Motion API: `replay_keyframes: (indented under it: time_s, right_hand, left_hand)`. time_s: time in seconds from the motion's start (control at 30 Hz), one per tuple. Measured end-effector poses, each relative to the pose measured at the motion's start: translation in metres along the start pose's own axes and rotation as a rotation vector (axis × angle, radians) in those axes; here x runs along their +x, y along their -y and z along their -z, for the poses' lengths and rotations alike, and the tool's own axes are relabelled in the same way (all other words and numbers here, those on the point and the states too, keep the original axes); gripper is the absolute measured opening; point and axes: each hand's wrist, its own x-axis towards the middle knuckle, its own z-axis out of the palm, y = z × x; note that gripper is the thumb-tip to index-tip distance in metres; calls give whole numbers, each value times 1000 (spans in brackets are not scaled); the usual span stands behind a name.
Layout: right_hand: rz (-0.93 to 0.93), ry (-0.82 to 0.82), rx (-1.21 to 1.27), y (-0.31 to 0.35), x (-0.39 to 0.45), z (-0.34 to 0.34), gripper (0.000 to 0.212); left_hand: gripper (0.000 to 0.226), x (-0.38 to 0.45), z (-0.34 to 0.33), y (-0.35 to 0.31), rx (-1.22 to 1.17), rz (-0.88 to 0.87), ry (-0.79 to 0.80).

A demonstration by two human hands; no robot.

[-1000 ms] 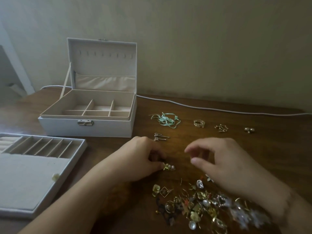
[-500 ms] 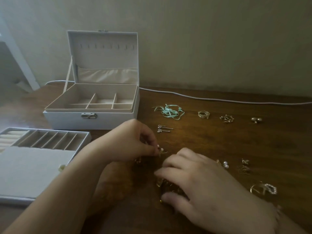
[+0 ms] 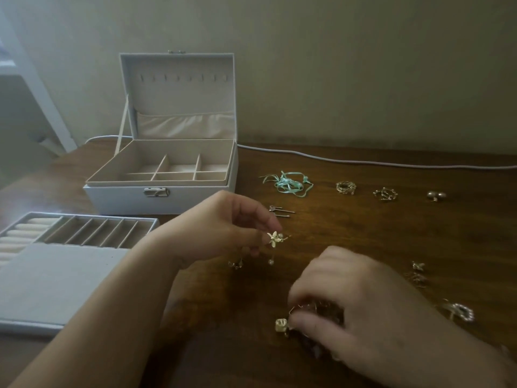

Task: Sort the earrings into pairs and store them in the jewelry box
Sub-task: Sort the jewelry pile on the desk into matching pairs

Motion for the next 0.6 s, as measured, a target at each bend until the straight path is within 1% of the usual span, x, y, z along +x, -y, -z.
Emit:
replay_keyframes:
  time_s: [0.1, 0.13, 0.17, 0.2, 0.23, 0.3, 0.37, 0.43, 0.5, 0.6]
  right_hand:
    - [-215, -210, 333, -3, -2, 14, 32]
    - [-263, -256, 424, -6, -2, 16, 29]
    - [-301, -268, 476, -8, -2, 17, 23]
    - [-334, -250, 500, -9, -2, 16, 17]
    - [-350, -218, 503, -9, -1, 16, 17]
    - [-359, -155, 490, -7, -1, 12, 27]
    - [-361, -115, 486, -4, 1, 11, 33]
    - [-361, -108, 490, -3, 2, 10, 42]
    - [-373, -91, 493, -3, 3, 9, 50]
    - [-398, -56, 591, -2, 4, 10, 57]
  left_hand:
    - [23, 0, -9, -4, -6, -102, 0]
    - [24, 0, -12, -6, 2, -129, 8]
    - [24, 0, -16, -7, 3, -153, 26]
    - [23, 0, -19, -9, -1, -174, 53]
    - [23, 0, -22, -10, -2, -194, 82]
    - [21, -1, -25, -11, 10, -235, 114]
    - [20, 0, -26, -11, 17, -259, 105]
    - [18, 0, -26, -11, 11, -273, 86]
    - [21, 0, -25, -10, 18, -289, 69]
    - [23, 1, -25, -9, 26, -296, 38]
